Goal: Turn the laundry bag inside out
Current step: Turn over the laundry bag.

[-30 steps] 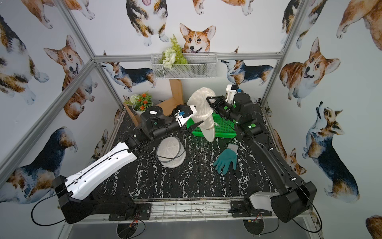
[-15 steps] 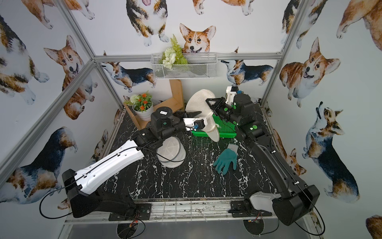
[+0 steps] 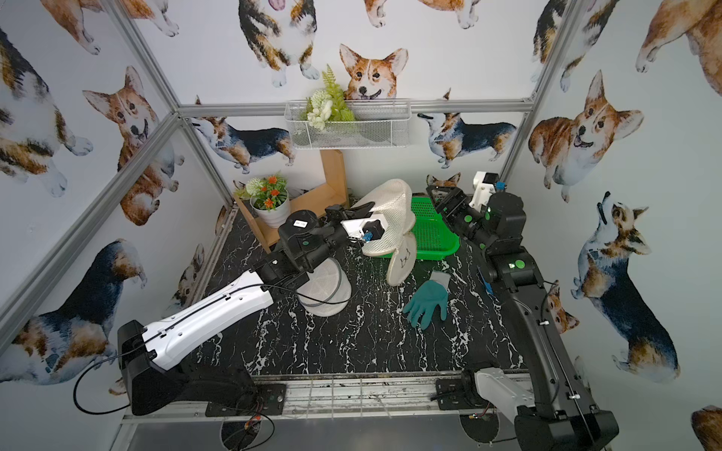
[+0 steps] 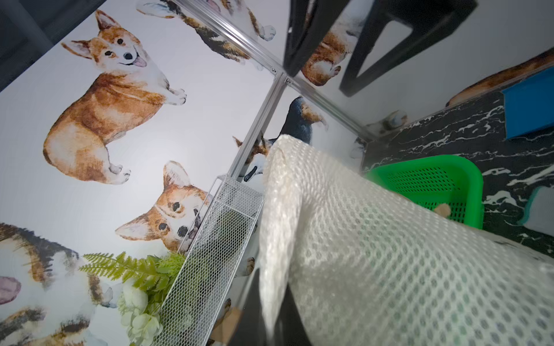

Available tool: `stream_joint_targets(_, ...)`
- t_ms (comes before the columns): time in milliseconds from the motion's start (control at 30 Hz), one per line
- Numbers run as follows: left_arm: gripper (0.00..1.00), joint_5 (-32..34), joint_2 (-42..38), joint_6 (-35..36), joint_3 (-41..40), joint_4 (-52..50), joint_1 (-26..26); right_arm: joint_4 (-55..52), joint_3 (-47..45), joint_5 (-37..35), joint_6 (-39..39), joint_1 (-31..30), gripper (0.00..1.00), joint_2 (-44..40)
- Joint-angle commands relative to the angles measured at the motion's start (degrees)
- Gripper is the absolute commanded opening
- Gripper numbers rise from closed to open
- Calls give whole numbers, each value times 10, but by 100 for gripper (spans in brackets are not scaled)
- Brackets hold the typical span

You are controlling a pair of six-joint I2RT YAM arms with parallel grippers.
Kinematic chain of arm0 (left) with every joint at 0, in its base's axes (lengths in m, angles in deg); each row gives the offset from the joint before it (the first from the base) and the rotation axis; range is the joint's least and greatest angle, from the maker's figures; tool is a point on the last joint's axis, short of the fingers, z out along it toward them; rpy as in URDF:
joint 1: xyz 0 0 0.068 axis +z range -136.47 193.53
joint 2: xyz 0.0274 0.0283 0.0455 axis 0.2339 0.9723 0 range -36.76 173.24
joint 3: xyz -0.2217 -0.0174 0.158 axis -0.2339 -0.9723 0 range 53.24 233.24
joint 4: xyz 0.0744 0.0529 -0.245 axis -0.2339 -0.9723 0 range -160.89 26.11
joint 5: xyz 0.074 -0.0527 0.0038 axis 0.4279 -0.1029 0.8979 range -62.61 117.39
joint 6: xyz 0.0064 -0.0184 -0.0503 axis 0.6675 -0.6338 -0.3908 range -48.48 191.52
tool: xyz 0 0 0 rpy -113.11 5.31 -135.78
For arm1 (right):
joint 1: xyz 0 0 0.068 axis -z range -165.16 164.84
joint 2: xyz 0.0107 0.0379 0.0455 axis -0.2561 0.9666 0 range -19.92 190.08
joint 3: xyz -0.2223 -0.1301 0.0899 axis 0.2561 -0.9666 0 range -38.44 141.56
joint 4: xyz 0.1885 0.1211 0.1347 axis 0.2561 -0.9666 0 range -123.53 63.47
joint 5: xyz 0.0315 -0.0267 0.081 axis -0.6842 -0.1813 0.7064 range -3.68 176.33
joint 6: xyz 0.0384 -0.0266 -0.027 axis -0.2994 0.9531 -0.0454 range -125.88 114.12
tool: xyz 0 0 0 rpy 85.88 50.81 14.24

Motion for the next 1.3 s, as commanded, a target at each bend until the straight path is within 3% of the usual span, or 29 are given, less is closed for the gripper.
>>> stream_joint_targets(0, 0, 3, -10, -68, -12, 98, 3, 67, -58, 47, -45, 9, 69, -19)
stream_joint_targets(167, 0, -15, -13, -92, -8, 117, 9, 161, -121, 92, -110, 8, 69, -7)
stream_joint_targets(333, 0, -40, -12, -97, -1, 112, 13, 231, -119, 133, -120, 8, 70, 23)
stream_joint_targets(567, 0, -62, -8, -113, 2, 120, 13, 301, -125, 136, -135, 8, 64, 57)
stream_joint_targets(633, 0, -63, -5, -114, 3, 121, 13, 334, -126, 139, -149, 8, 52, 62)
stream_joint_targets(800, 0, -6, 5, -117, 15, 116, 13, 362, -135, 130, -160, 9, 1, 59)
stream_joint_targets(933, 0, 73, 9, -113, 24, 129, 13, 288, -175, 77, -156, 26, 0, 9)
stream_joint_targets(1067, 0, 155, 12, -116, 32, 140, 13, 269, -256, 27, -200, 44, 0, -66)
stream_joint_targets(1167, 0, 194, 21, -130, 44, 139, 13, 280, -269, 45, -207, 44, 0, -72)
stream_joint_targets(1267, 0, 192, 32, -141, 57, 131, 13, 308, -233, 93, -185, 40, 0, -37)
